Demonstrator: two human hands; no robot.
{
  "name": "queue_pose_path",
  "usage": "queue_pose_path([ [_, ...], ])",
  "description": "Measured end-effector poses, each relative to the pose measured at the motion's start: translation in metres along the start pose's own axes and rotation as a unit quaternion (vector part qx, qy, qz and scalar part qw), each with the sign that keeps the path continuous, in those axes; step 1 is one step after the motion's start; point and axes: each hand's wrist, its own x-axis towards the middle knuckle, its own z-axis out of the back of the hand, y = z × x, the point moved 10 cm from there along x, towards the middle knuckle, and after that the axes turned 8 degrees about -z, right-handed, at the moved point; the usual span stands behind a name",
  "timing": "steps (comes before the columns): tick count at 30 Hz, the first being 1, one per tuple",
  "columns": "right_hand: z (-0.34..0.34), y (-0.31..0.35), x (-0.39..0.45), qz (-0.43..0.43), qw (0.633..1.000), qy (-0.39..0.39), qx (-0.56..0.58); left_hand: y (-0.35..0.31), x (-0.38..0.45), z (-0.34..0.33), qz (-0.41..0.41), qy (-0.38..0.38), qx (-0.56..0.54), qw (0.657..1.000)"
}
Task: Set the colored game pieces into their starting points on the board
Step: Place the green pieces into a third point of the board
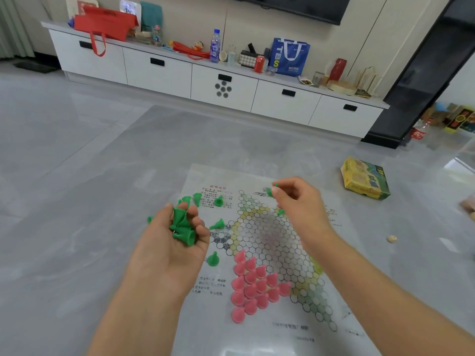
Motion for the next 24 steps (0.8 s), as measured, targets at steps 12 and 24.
queue_pose_path([
  [12, -0.065, -0.011, 0.065, 0.084, 0.977, -0.005, -0.197, -0.035, 0.023, 0.010, -0.057, 0.006, 0.079, 0.995],
  [24, -0.067, -0.011, 0.058, 0.110, 0.970, 0.018, -0.218, -0.029, 0.012, -0.002, -0.029, 0.020, 0.051, 0.998],
])
